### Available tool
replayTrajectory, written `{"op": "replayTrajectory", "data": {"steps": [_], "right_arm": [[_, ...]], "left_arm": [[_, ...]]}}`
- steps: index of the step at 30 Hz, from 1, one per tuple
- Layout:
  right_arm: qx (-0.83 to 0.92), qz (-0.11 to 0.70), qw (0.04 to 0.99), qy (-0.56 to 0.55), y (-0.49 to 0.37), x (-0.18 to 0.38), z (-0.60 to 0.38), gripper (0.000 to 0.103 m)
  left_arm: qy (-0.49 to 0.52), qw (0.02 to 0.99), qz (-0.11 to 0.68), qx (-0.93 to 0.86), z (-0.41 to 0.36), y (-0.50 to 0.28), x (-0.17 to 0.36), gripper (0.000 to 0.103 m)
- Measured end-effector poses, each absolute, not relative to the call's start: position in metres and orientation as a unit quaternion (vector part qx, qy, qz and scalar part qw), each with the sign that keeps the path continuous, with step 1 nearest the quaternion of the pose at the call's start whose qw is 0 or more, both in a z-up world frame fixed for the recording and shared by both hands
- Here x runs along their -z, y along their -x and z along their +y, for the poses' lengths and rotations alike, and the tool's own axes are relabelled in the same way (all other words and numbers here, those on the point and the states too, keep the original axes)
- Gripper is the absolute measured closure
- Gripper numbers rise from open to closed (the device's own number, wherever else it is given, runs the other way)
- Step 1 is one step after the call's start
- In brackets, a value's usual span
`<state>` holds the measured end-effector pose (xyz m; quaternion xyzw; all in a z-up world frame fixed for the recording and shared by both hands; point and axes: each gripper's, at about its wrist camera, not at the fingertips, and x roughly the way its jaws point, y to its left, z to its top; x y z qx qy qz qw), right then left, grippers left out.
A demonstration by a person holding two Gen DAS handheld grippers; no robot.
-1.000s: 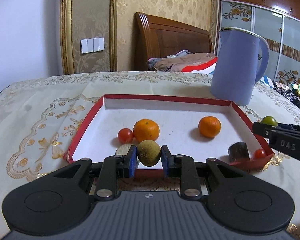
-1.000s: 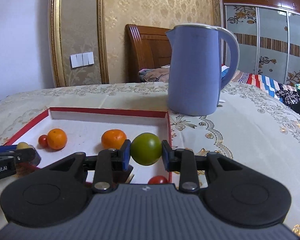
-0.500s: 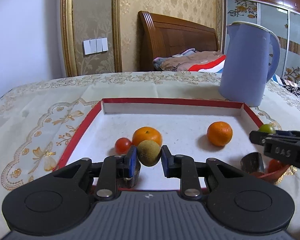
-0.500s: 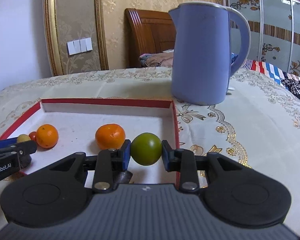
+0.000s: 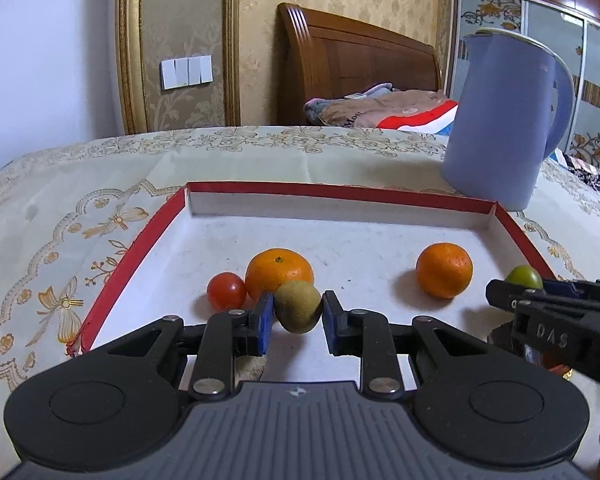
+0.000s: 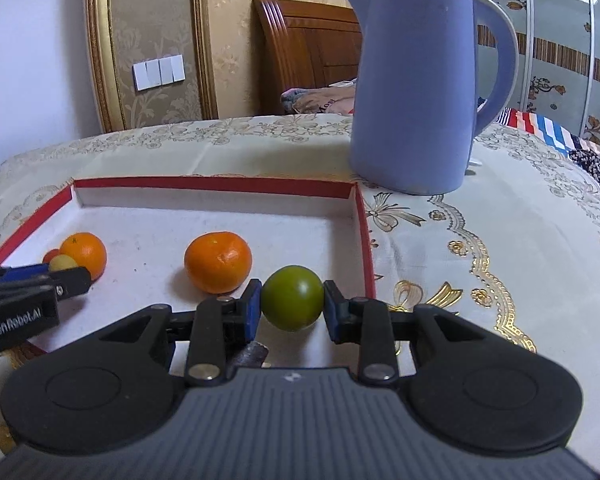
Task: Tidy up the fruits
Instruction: 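Lower both fruits into the tray and open the right and left grippers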
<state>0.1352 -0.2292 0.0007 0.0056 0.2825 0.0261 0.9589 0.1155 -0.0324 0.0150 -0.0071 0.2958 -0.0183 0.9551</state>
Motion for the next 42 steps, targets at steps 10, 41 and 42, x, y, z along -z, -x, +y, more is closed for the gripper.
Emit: {"op": "replayTrajectory", "data": {"steps": [10,41,42], "right_arm": [[-0.016,0.286,0.958,-0.003,-0.144,0.005,-0.227,0.073],[-0.022,0.216,0.976,0.015,-0.114,-0.002,-0.218,0.008],[-0.016,0.210,0.978,0.014,-0.112,-0.003,-0.219,0.005]], "left_arm": [[-0.011,0.960,0.279,-0.013,-0.030,-0.129,-0.010,0.077],[0.003,0.966,0.258,0.003,-0.022,-0.112,-0.010,0.075],[0.005,0.966,0.258,0.004,-0.021,-0.111,-0.010,0.075]]}}
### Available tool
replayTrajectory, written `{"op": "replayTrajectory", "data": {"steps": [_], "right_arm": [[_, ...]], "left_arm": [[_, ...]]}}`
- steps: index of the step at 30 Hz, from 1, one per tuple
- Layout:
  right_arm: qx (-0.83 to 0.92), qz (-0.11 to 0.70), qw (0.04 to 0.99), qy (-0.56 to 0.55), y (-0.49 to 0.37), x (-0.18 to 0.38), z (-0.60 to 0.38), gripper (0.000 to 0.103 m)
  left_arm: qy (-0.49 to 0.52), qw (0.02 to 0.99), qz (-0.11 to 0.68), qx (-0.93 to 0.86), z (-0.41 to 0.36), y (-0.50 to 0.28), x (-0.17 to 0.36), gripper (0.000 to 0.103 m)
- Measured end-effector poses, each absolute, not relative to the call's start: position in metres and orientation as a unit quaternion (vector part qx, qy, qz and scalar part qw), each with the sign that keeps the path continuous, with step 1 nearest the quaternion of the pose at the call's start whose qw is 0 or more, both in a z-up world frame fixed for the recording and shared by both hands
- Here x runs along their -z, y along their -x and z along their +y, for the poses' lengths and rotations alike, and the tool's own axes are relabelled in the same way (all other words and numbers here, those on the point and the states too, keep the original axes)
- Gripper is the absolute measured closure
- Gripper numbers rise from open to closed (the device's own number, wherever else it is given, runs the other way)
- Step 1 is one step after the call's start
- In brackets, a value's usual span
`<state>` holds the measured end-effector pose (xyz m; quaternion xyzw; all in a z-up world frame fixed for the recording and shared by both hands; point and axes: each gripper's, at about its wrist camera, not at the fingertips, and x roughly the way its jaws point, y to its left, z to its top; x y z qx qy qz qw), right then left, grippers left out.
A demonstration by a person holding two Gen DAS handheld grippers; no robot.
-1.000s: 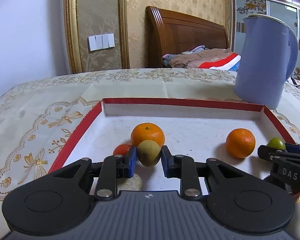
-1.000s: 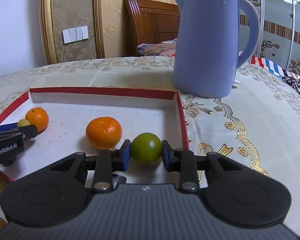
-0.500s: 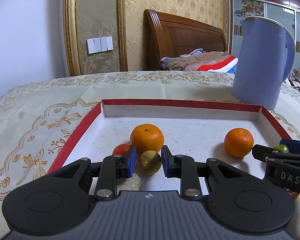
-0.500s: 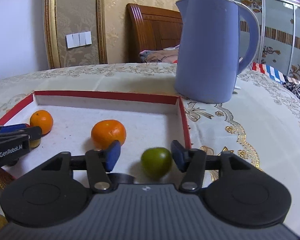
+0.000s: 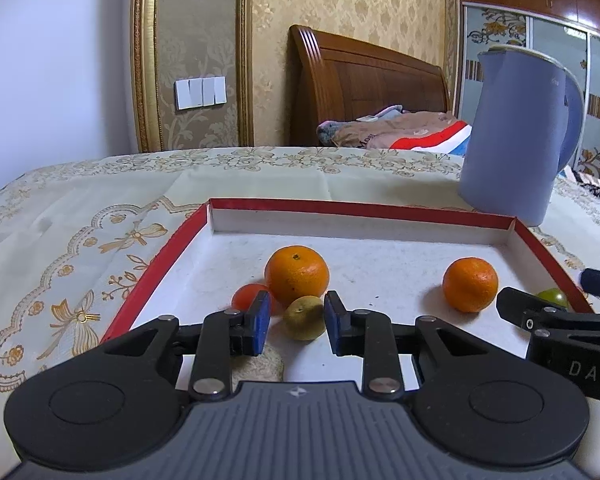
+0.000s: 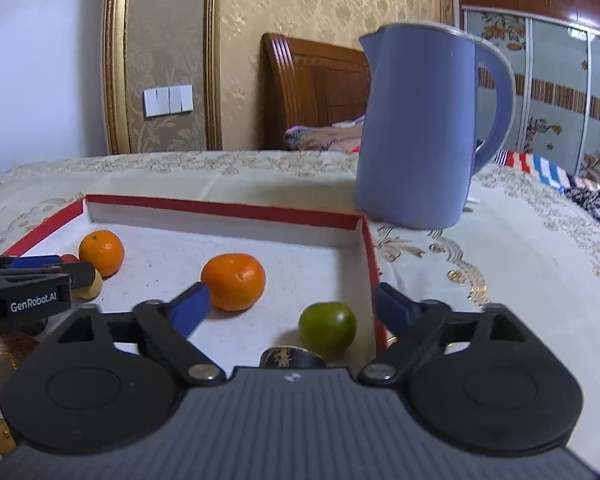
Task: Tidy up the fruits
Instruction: 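Lower both fruits into the tray and open the right and left grippers, then withdraw both grippers from the tray toward the fruits on the cloth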
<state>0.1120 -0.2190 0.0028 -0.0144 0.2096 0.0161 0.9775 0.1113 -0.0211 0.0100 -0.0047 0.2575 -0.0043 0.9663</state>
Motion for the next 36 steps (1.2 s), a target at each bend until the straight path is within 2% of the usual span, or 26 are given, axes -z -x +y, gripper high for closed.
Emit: {"op": "replayTrajectory", "data": {"steps": [25,28,31,36], "right_arm": [[-0.015,0.216,0.976,-0.013,-0.102,-0.004,-0.231,0.002],[-0.014,0.216,0.976,-0.015,-0.101,-0.004,-0.232,0.001],[-0.012,0.217,0.976,-0.020,-0.100,-0.004,-0.233,0.000],[-0.011,0.217,0.976,-0.022,-0.099,-0.003,-0.234,0.000]], "left_arm": [[0.019,0.975,0.219,0.023,-0.010,-0.070,-0.018,0.073],[0.028,0.973,0.230,0.019,-0.006,-0.064,-0.017,0.030],[0.023,0.979,0.203,0.013,-0.006,-0.056,-0.021,0.030],[0.004,0.976,0.216,0.018,-0.012,-0.058,-0.018,0.030]]}}
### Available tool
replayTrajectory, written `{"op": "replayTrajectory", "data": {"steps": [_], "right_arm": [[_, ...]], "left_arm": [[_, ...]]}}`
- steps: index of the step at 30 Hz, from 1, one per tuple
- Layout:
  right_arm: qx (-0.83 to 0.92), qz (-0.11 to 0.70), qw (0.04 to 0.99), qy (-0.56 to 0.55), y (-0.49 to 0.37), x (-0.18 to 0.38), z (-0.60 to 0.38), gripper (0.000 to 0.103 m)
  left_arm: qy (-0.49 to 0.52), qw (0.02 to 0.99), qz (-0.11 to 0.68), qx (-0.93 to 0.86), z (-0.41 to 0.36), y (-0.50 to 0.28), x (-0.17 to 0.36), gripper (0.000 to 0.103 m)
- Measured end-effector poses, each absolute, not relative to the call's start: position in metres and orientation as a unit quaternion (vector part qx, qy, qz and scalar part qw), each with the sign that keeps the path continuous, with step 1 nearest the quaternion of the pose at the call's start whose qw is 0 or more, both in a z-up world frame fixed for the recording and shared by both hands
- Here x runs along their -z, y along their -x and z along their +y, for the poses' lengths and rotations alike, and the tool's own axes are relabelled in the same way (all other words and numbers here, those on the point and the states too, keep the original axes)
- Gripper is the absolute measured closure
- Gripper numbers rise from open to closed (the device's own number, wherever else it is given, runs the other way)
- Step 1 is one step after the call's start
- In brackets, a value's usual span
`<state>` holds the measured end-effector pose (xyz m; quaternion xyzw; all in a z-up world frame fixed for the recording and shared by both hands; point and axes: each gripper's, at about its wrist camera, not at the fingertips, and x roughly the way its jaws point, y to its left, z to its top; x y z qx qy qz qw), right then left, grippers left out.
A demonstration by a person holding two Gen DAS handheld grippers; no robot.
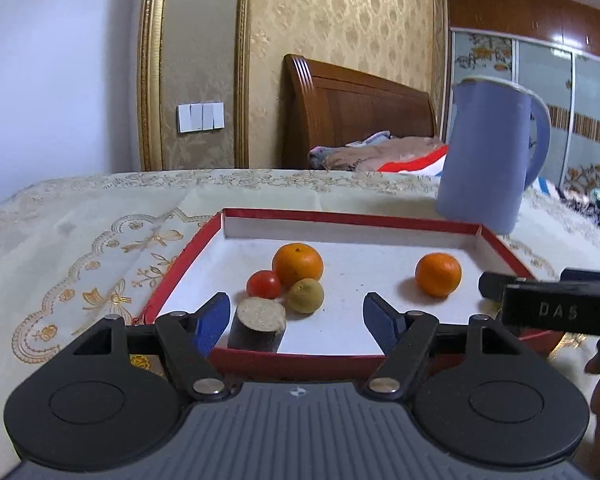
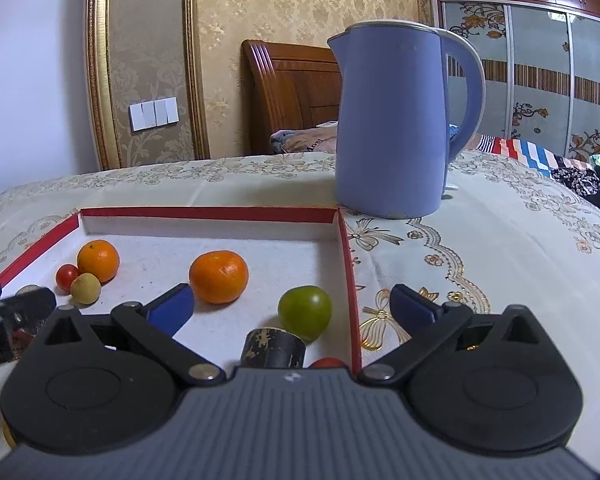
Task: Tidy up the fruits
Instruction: 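Withdraw both grippers from the tray toward the fruits on the cloth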
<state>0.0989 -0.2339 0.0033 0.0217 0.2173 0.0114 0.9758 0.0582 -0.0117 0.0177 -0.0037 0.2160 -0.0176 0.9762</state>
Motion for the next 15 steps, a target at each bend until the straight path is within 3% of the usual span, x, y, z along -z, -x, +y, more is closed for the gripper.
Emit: {"op": "replayTrajectory", "data": {"steps": [15], "right_arm": [[-0.025,0.217,0.975,-0.028,-0.088,-0.003,-0.235,0.000]], "left_arm": [[0.048,0.975,0.218,0.016,0.008,-0.047,-0.020,0.030]]}}
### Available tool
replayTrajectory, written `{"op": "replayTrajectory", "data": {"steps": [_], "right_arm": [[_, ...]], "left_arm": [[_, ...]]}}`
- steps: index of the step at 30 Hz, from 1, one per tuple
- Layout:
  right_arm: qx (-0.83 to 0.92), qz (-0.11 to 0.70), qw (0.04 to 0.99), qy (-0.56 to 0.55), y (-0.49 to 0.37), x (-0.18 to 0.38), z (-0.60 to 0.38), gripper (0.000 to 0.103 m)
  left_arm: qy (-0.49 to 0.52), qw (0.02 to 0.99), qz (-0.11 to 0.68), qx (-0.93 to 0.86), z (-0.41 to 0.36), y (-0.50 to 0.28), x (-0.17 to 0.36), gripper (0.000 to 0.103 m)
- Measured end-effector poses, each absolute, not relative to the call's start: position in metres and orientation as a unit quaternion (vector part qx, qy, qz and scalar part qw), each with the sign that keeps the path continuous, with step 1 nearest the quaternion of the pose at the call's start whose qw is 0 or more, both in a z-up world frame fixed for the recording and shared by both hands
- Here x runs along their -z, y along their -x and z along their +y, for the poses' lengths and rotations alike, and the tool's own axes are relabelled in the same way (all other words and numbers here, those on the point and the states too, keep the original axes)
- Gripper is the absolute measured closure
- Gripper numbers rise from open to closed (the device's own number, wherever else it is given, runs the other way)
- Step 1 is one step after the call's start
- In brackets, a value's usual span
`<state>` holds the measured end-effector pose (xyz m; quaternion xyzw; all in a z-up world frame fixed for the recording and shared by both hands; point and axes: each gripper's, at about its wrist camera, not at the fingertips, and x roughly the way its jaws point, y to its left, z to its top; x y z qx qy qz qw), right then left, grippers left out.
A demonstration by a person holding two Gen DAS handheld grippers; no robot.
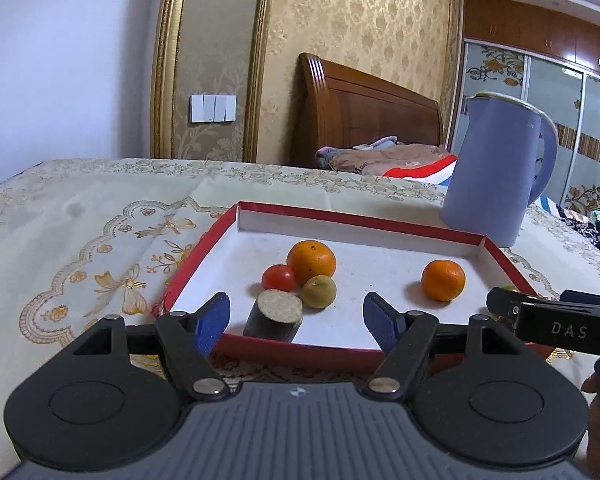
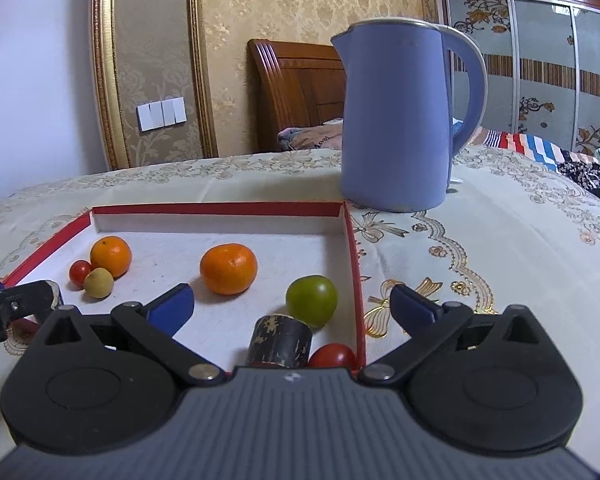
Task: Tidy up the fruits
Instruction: 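Withdraw both grippers from the tray toward the fruits on the cloth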
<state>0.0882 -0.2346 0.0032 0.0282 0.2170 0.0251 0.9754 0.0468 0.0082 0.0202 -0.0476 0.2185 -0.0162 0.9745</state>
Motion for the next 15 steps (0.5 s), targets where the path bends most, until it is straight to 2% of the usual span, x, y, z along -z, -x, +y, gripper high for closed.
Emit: {"op": "replayTrajectory", "data": {"steps": [15], "right_arm": [[-0.048,0.235,0.970,-0.047,-0.069,-0.002,-0.239,0.000]], "left_arm": [[0.040,0.975,0.211,0.051,0.010,-0.018,-0.022,0.027]]}}
